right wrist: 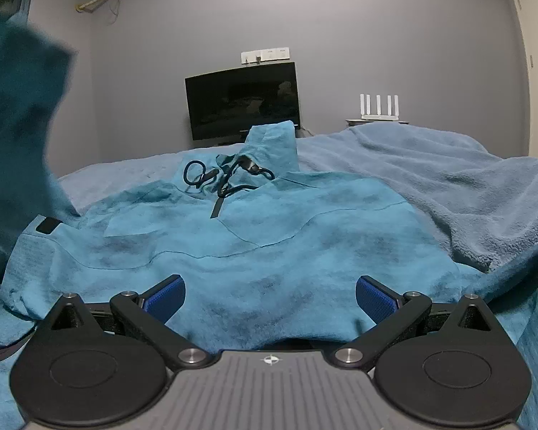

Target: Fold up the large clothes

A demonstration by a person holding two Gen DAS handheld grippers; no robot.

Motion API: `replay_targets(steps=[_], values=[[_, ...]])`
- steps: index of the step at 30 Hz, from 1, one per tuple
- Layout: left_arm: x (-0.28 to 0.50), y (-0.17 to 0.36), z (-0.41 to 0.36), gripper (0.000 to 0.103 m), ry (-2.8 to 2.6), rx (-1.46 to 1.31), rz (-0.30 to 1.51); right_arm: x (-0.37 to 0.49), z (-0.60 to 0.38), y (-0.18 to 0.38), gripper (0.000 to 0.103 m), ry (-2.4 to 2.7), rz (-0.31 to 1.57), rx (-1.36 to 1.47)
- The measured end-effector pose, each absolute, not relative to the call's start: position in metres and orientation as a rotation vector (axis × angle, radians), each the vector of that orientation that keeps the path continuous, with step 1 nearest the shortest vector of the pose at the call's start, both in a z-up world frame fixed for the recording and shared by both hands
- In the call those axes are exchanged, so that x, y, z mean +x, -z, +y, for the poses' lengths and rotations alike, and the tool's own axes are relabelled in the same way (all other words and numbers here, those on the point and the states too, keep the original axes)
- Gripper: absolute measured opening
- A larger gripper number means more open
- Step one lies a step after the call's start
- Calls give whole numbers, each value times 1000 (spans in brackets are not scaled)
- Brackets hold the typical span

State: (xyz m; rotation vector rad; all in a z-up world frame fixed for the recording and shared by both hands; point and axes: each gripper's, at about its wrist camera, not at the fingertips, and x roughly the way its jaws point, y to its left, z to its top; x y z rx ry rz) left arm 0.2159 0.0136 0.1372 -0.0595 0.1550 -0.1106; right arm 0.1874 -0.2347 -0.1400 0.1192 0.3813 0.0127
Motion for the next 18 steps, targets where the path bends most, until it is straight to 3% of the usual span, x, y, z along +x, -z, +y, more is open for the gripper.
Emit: replay_targets(steps=[6, 9, 11, 13, 14, 18], values=[[242, -103, -98, 0, 251, -8, 245, 189, -232, 140, 102, -32, 370, 105], [257, -61, -140, 0, 243, 103, 287, 192, -231, 141, 102, -45, 377, 100], [263, -33, -157, 13, 250, 152, 345, 193, -230, 142, 102, -54, 382, 96], [270, -3, -164, 63, 295, 171, 452, 193, -229, 142, 102, -64, 386, 94], [270, 10, -160, 71, 314, 171, 491, 193, -228, 143, 102, -68, 387, 93], [253, 30, -148, 75, 340, 192, 494, 194, -227, 142, 103, -80, 385, 92]])
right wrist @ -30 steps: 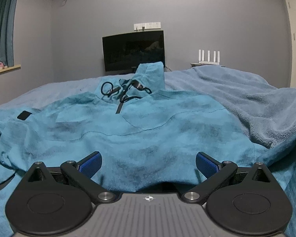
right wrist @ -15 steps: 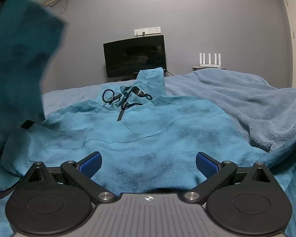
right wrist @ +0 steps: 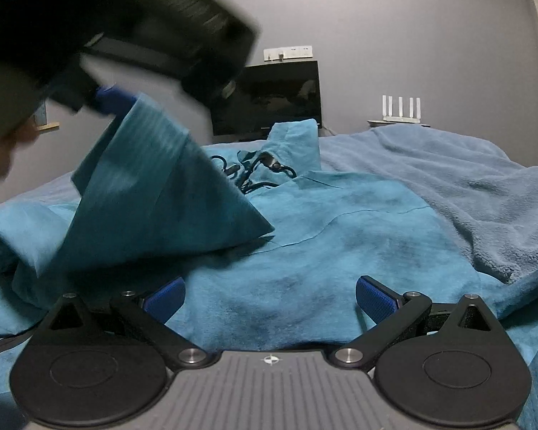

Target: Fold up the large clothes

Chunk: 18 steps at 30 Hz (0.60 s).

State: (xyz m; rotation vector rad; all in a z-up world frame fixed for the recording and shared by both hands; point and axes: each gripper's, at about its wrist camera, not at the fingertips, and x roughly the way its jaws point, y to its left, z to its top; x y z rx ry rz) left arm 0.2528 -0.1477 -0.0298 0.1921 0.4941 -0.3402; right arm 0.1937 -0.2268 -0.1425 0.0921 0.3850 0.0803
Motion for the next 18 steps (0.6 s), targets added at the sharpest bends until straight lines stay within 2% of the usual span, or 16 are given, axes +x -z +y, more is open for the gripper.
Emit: replay_targets(steps=[2, 7, 9, 13, 18], values=[[240, 29, -125, 79, 339, 163, 482, 193, -226, 142, 102, -85, 386, 89], [182, 10, -28, 98, 229, -3, 422, 188, -225, 140, 102, -131, 383, 82], [163, 6, 11, 98, 141, -60, 410, 185, -223, 139, 102, -150, 379, 77], [158, 40, 64, 98, -52, -95, 454, 177, -221, 136, 102, -195, 373, 69], [167, 70, 96, 98, -120, -174, 553, 159, -219, 122, 102, -247, 353, 52]])
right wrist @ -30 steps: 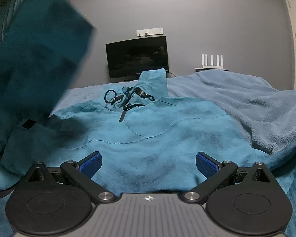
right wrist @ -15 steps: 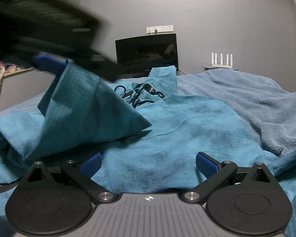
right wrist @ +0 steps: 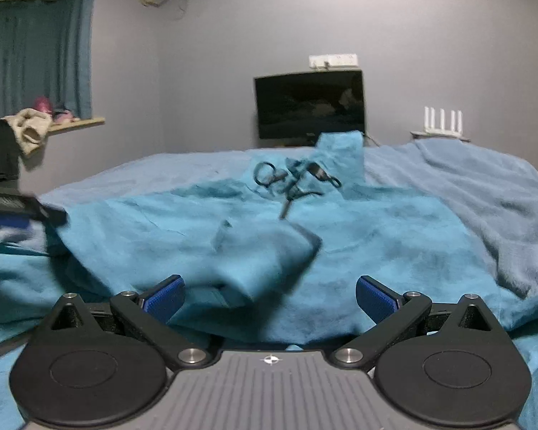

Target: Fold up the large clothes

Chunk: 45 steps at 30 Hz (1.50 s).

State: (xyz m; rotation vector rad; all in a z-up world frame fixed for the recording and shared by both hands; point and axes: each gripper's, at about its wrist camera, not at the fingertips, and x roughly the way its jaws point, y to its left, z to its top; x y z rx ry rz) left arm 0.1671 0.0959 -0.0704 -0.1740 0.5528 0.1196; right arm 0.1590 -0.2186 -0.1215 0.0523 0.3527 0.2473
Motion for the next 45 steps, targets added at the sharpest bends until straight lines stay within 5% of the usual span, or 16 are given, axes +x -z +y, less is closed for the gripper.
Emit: replay_targets(steps=[5, 13, 17, 20, 21, 29, 33, 45], values=[[188, 87, 91, 98, -132, -119, 628, 147, -197, 106, 102, -275, 288, -59], [189, 86, 96, 98, -107, -138, 620, 184, -128, 121, 70, -340, 446, -482], [190, 86, 97, 98, -104, -142, 624, 190, -111, 134, 68, -362, 514, -582], [192, 87, 94, 98, -100, -136, 627, 186, -106, 143, 39, -378, 522, -665], [192, 87, 93, 98, -99, -133, 628, 184, -108, 144, 0, -368, 513, -672], [192, 88, 92, 98, -102, -130, 630, 183, -174, 110, 5, -140, 405, -299], [192, 88, 91, 98, -106, -121, 632, 178, -168, 109, 42, -255, 449, -296], [192, 88, 90, 98, -106, -119, 637, 182, -90, 149, 52, -383, 537, -646]])
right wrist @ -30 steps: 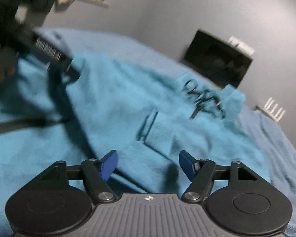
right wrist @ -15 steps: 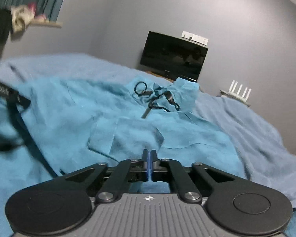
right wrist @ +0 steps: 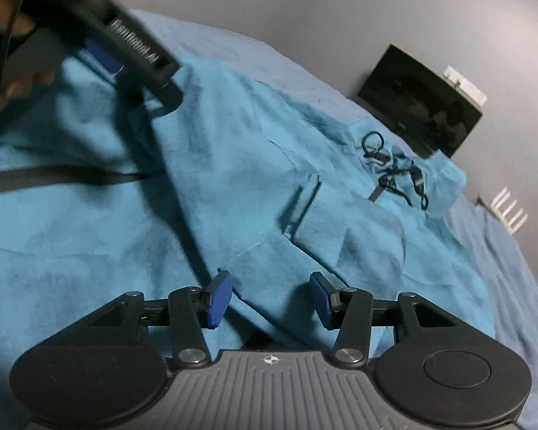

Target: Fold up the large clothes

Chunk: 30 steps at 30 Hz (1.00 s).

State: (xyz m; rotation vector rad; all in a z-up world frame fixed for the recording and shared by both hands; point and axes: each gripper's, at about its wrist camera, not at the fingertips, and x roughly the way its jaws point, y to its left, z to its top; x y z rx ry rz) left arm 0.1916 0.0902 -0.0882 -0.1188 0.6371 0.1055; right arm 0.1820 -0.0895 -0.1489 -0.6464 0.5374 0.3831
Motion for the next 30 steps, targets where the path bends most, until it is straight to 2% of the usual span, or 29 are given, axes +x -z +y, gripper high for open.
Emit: replay_targets(steps=[9, 10, 11, 12, 18, 21, 24, 26, 27, 28, 30], values=[[191, 88, 89, 98, -108, -115, 640, 179, -83, 155, 53, -377, 531, -705], [191, 89, 89, 98, -109, -116, 639, 180, -82, 157, 44, -372, 521, -725], [191, 88, 89, 98, -108, -118, 640, 178, -82, 158, 30, -363, 508, -731], [191, 88, 89, 98, -107, -122, 639, 179, -85, 156, 0, -349, 498, -719], [192, 90, 90, 98, -108, -131, 641, 183, -133, 121, 1, -214, 415, -431], [192, 90, 90, 98, -109, -127, 642, 192, -171, 108, 2, -68, 419, -273], [192, 90, 91, 98, -109, -128, 642, 203, -213, 107, 5, 72, 500, -90], [192, 90, 91, 98, -109, -129, 642, 204, -237, 112, 14, 128, 537, 49], [192, 90, 91, 98, -109, -128, 642, 203, -249, 114, 26, 138, 547, 123], [192, 90, 91, 98, -109, -128, 642, 202, -261, 117, 42, 134, 548, 215], [192, 90, 91, 98, -109, -128, 642, 196, -281, 121, 59, 151, 539, 390]])
